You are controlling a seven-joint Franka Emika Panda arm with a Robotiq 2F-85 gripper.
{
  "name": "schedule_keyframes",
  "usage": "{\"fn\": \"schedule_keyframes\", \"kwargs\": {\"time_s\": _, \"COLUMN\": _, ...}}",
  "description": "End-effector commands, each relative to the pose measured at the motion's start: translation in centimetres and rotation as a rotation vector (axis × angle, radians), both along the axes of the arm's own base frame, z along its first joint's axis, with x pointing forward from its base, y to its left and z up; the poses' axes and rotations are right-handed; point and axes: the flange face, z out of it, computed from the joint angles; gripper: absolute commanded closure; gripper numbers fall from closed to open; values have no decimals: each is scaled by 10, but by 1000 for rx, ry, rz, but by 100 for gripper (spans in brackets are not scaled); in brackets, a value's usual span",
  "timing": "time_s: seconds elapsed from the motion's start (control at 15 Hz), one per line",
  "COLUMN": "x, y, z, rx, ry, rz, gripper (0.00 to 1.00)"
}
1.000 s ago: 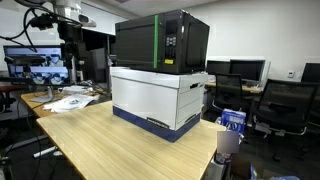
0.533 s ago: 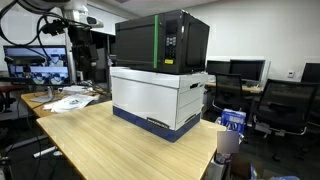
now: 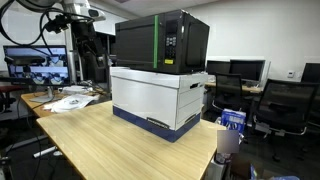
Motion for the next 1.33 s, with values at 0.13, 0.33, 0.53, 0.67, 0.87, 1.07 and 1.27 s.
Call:
{"fn": "schedule_keyframes", "kwargs": {"time_s": 0.13, "x": -18, "y": -18, "z": 33, "rx": -24, "ry": -182, "rz": -9, "gripper": 0}}
{"fn": "schedule_keyframes", "kwargs": {"time_s": 0.33, "x": -21, "y": -28, "z": 43, "rx": -51, "ry": -266, "rz": -8, "gripper": 0}}
{"fn": "schedule_keyframes", "kwargs": {"time_s": 0.53, "x": -19, "y": -42, "z": 47, "rx": -97, "ry": -330, "rz": -24, "gripper": 0}}
{"fn": "schedule_keyframes", "kwargs": {"time_s": 0.67, "x": -15, "y": -53, "z": 49, "rx": -122, "ry": -371, "rz": -35, "gripper": 0}}
{"fn": "schedule_keyframes", "kwargs": {"time_s": 0.87, "x": -10, "y": -70, "z": 52, "rx": -132, "ry": -426, "rz": -80, "gripper": 0}}
{"fn": "schedule_keyframes", "kwargs": {"time_s": 1.07, "x": -4, "y": -89, "z": 56, "rx": -137, "ry": -469, "rz": -115, "gripper": 0}}
{"fn": "schedule_keyframes", "kwargs": {"time_s": 1.27, "x": 6, "y": -111, "z": 57, "rx": -154, "ry": -511, "rz": -150, "gripper": 0}}
